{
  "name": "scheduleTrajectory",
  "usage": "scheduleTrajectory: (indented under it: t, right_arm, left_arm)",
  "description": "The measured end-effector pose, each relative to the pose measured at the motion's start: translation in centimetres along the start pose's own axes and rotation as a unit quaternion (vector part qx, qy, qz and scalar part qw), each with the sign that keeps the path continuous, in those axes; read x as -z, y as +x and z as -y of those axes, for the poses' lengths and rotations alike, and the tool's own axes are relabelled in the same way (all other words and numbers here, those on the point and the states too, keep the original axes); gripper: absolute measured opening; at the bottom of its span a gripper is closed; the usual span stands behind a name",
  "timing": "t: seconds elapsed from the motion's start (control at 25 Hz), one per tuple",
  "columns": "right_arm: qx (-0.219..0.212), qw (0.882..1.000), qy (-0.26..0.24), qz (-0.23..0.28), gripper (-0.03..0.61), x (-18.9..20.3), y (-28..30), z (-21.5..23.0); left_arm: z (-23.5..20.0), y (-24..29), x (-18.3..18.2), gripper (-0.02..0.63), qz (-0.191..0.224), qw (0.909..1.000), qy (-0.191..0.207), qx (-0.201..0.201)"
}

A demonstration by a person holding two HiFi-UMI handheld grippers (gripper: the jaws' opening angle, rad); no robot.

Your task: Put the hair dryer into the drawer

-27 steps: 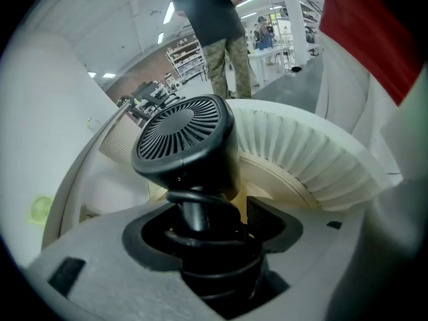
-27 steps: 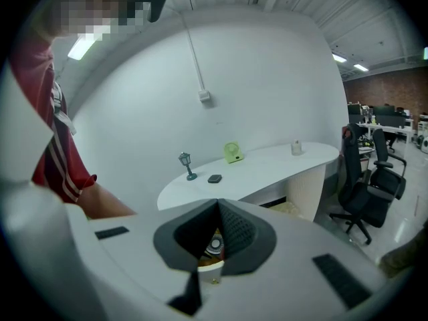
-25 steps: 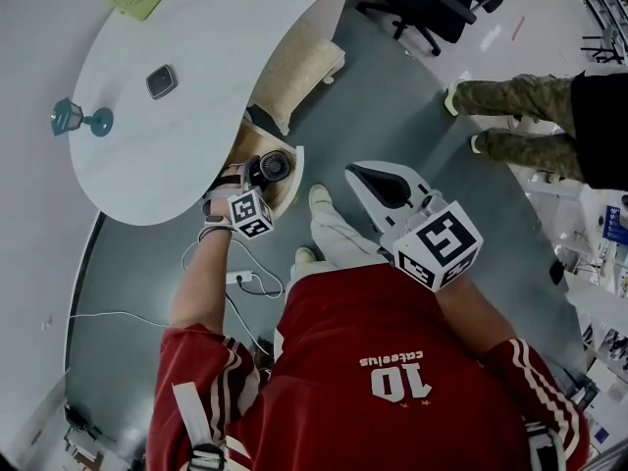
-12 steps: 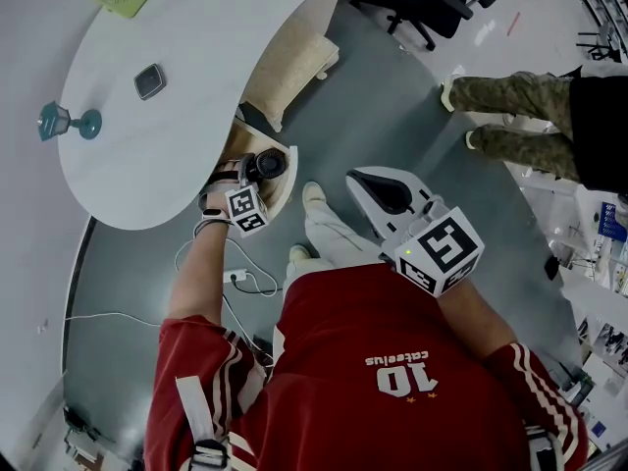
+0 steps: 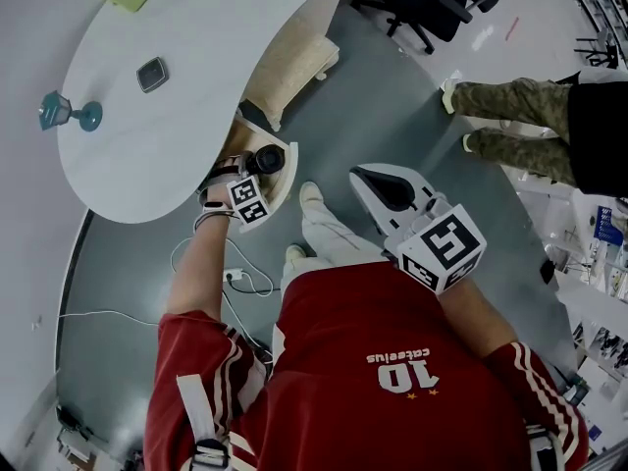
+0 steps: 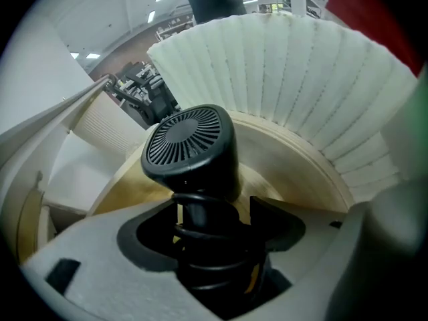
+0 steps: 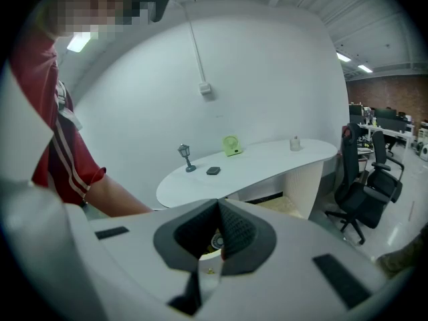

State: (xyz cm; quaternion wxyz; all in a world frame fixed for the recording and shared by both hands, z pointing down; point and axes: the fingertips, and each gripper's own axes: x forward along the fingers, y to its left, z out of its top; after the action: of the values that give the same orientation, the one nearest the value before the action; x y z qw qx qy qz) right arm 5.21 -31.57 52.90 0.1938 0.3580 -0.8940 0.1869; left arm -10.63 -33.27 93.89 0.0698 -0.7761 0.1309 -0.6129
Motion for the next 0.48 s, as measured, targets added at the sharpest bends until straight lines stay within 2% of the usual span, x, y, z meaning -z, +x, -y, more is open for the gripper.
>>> scheduleTrajectory:
  t: [0.48]
  right_arm:
    - [-0.006, 1.0, -0.009, 0.013, 0.005, -0.8, -1.5, -1.8]
  left_arm:
    - [-0.5, -3.4, 0.3, 0.356, 0.003, 0.9989, -0.031, -0.034]
